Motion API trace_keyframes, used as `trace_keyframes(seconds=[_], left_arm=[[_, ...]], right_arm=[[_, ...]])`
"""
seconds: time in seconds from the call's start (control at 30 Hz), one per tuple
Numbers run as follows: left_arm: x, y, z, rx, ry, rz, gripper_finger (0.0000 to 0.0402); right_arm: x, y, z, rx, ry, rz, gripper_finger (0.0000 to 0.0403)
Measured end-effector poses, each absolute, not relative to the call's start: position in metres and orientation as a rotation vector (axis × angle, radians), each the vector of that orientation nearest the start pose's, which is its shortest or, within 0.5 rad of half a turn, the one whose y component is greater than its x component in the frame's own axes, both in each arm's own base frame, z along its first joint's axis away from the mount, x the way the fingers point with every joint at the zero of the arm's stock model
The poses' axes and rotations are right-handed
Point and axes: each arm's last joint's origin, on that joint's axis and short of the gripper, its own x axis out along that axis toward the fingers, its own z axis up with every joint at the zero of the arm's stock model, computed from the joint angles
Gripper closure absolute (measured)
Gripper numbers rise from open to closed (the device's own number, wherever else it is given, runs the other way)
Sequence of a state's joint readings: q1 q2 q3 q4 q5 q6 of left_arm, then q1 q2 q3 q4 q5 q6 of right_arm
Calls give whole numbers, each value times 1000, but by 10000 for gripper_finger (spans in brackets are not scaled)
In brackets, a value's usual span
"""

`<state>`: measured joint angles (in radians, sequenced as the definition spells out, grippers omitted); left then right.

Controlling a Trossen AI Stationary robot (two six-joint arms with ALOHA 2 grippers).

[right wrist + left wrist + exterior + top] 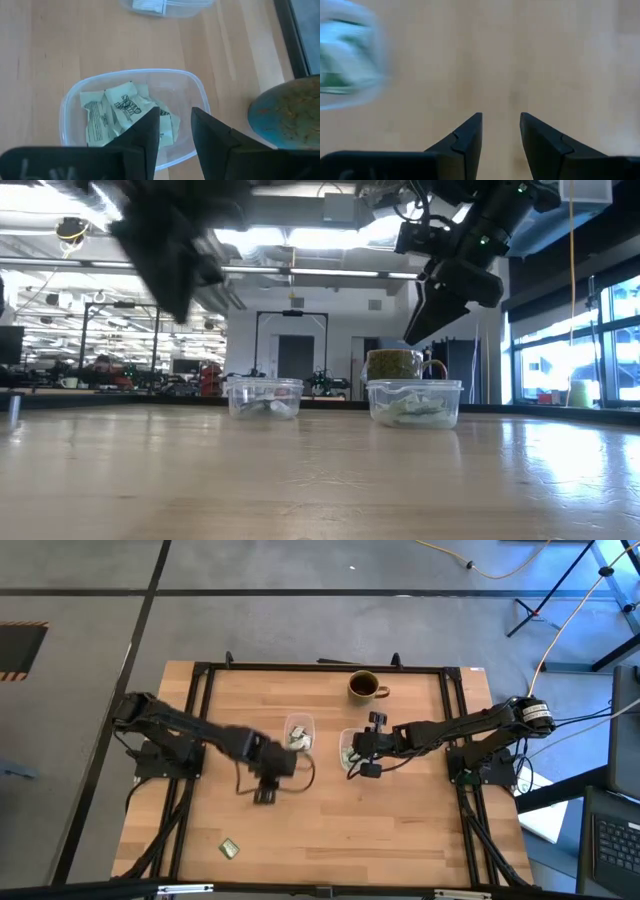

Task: Pick and place items into bin
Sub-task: Put the truvia packet into the left transparent bin

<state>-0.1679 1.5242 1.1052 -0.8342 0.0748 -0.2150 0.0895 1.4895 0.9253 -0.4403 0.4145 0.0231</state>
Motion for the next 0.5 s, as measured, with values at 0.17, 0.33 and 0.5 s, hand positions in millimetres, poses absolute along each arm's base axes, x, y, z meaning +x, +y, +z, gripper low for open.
trace_keyframes(seconds=[0.17, 0.33, 0.5], left_arm=[[269, -107, 224, -66, 1312, -189, 274], [251, -156, 210, 53, 1343, -253, 274], [240, -190, 192, 54, 1370, -238, 274]], right_arm=[[288, 14, 207, -230, 972, -308, 288], [288, 14, 207, -229, 971, -309, 288], [289, 14, 207, -206, 958, -320, 288]])
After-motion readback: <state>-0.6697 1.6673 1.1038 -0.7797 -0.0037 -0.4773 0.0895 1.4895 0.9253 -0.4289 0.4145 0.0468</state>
